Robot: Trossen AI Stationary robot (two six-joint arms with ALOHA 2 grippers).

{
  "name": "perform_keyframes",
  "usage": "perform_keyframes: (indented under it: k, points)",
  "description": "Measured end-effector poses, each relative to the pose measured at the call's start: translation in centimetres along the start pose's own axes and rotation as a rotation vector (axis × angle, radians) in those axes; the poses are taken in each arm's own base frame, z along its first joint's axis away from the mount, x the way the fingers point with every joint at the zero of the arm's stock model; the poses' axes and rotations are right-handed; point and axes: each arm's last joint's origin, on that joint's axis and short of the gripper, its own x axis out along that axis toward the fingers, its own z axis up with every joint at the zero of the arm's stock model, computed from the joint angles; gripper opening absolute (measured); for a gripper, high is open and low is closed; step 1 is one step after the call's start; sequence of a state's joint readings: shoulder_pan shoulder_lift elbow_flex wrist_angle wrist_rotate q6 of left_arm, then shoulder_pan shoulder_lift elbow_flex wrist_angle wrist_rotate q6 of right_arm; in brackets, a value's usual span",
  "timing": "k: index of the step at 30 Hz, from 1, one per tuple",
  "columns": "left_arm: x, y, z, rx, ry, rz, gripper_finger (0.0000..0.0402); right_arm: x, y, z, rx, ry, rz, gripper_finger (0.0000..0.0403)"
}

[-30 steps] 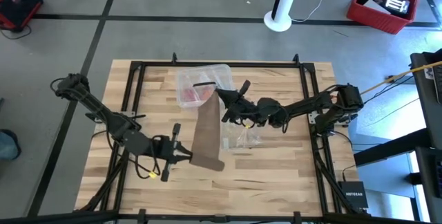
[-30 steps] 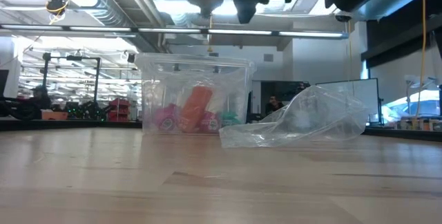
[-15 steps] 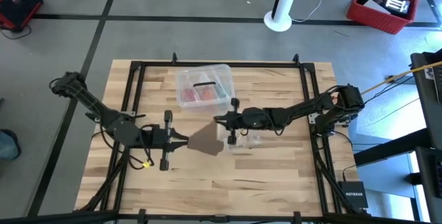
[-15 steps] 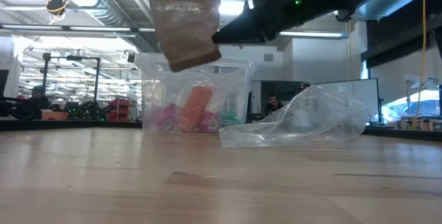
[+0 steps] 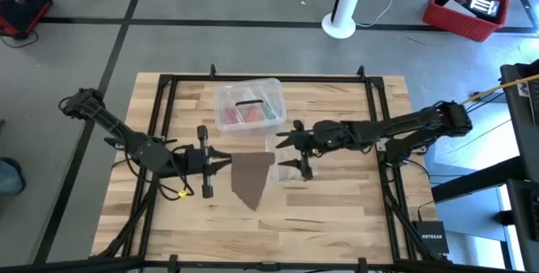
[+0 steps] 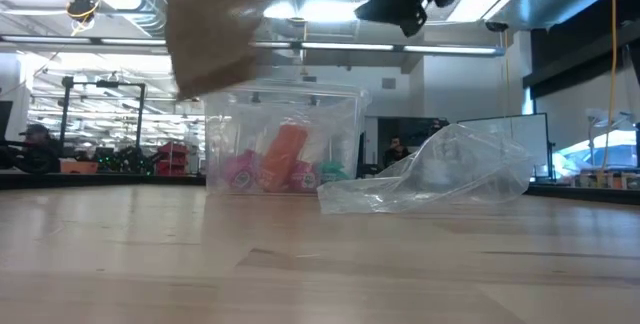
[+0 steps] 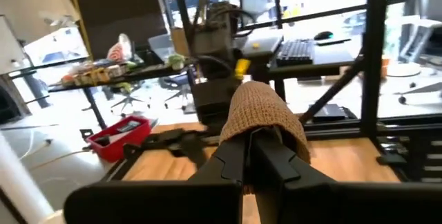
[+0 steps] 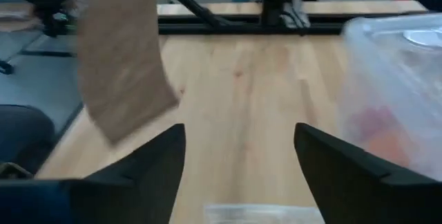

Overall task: Roll bandage
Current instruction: Roll the brown bandage

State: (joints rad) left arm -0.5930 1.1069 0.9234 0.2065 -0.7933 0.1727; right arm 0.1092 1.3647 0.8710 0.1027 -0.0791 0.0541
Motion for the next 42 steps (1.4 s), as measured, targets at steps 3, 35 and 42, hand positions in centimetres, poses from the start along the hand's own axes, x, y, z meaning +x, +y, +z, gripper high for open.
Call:
perform_keyframes:
  k: [3,35,42]
  points:
    - [0.4,0.5,0.0,-0.009,-0.004,0.031,0.0000,0.4,0.8,-0.8,-0.017,-0.034,0.011,0.0278]
    - [1.3,1.7,0.7,0.071,-0.074,0.069,0.0000,7.0,0.6,-2.7,-0.096,-0.420,-0.002,0.0223]
    - [1.3,1.7,0.7,0.066,-0.077,0.064,0.0000,7.4,0.6,-2.8,-0.141,-0.408,-0.020,0.0098]
